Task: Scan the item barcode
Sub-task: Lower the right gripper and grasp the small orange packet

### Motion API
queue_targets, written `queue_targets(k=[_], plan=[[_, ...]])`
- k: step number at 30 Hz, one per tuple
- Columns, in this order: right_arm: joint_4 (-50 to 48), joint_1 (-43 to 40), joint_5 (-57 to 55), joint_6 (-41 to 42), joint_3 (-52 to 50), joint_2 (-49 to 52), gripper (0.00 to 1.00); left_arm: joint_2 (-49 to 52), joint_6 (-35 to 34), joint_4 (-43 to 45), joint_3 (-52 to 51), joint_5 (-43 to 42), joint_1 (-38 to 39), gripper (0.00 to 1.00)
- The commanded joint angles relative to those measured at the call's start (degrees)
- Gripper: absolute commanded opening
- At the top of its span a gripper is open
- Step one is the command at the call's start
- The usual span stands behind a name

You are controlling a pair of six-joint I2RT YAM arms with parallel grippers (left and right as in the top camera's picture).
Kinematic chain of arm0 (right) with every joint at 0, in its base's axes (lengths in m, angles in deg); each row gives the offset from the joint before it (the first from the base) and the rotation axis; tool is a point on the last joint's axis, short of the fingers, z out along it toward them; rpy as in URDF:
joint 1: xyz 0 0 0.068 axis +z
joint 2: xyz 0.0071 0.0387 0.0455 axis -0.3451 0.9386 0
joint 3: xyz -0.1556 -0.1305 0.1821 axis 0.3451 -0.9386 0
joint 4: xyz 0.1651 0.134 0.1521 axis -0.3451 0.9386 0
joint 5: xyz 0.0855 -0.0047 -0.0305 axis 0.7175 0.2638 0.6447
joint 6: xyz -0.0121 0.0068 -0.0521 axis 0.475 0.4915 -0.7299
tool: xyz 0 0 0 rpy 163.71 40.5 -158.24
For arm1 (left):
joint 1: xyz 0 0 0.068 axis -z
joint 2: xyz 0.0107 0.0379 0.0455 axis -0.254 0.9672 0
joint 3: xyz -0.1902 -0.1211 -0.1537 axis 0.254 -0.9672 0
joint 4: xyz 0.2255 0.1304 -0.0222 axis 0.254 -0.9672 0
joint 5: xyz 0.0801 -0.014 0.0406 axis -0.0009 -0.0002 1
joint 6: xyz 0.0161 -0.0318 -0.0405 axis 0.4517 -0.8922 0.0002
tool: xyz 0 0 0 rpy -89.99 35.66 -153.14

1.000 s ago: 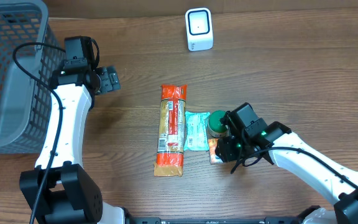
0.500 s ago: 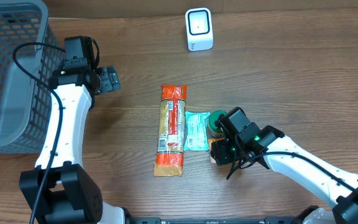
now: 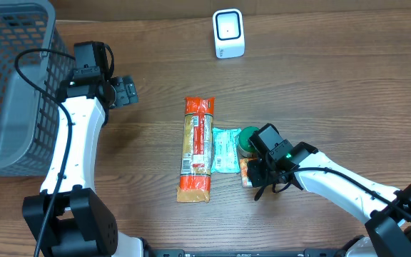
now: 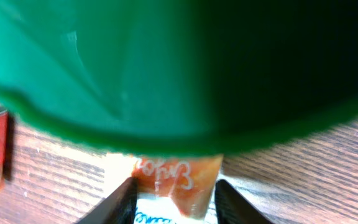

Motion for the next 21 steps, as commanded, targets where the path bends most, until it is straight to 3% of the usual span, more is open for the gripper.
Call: queue_targets(k=[1,7,21], plan=[[2.49,0.22,-1.27,0.57,-0.17,1.09,0.36,0.07,-0.15,0.00,0.90,0.37,0.13,1.00],[9.90,0.17,-8.72,0.31,2.38,0.92,0.37,0.07,-0.17,0.02,0.92,0.37,0.13,1.00],[20.39,0.17,-7.74,0.20,13.57,0.92,0.44,0.07,-0.17,0.02,0.92,0.37,0.13,1.00]])
